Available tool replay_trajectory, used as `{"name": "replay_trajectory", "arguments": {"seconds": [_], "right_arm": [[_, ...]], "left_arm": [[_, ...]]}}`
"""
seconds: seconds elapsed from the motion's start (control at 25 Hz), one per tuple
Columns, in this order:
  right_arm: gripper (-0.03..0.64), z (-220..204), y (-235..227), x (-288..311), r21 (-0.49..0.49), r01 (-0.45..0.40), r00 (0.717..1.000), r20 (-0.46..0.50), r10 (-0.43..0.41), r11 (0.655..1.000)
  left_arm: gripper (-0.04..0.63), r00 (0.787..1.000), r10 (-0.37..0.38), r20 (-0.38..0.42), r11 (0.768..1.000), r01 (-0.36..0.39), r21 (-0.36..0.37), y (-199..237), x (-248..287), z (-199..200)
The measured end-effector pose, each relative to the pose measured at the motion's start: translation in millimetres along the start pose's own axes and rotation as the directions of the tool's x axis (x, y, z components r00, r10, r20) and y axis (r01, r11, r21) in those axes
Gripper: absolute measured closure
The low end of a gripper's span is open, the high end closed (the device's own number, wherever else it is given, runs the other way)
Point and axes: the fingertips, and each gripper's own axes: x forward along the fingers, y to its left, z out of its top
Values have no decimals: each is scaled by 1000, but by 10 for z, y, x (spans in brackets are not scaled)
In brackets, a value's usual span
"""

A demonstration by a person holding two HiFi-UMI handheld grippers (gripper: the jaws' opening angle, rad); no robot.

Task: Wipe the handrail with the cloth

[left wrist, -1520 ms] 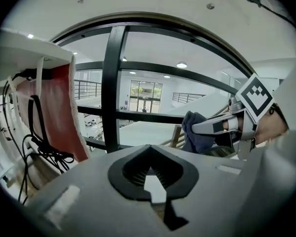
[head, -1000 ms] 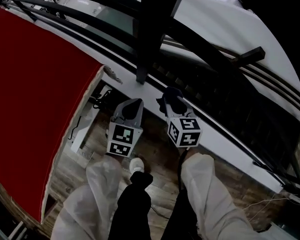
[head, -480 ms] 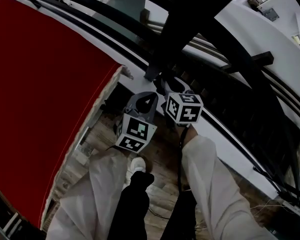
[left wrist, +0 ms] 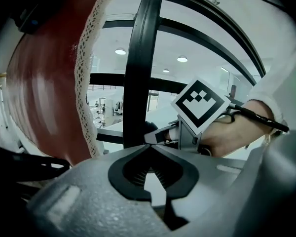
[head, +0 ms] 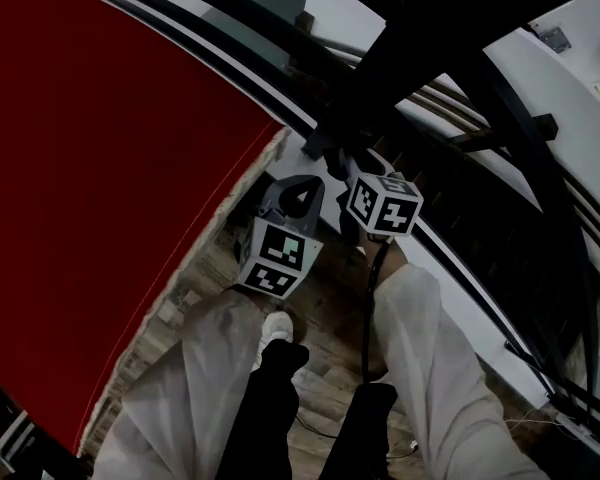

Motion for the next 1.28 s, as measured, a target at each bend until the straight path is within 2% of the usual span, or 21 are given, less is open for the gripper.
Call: {"name": "replay_trajectory", "arguments": {"seconds": [0.4, 0.6, 0.84, 1.28], "right_arm": [[528, -66, 6, -113, -35, 6, 1000, -19, -7, 999], [528, -241, -80, -236, -38, 19, 1000, -19, -19, 999], [528, -424, -516, -463, -21, 40, 999, -11, -41, 999], [528, -798, -1267, -1261, 17, 128, 992, -10, -127, 992]], "left_arm": [[597, 1000, 15, 0, 999, -15, -33, -27, -99, -34], [597, 1000, -10, -17, 1000, 10, 6, -148, -87, -136], [597, 1000, -9, -26, 1000, 9, -8, -451, 76, -220], [597, 998, -33, -50, 999, 33, 1, -1189, 92, -284]]}}
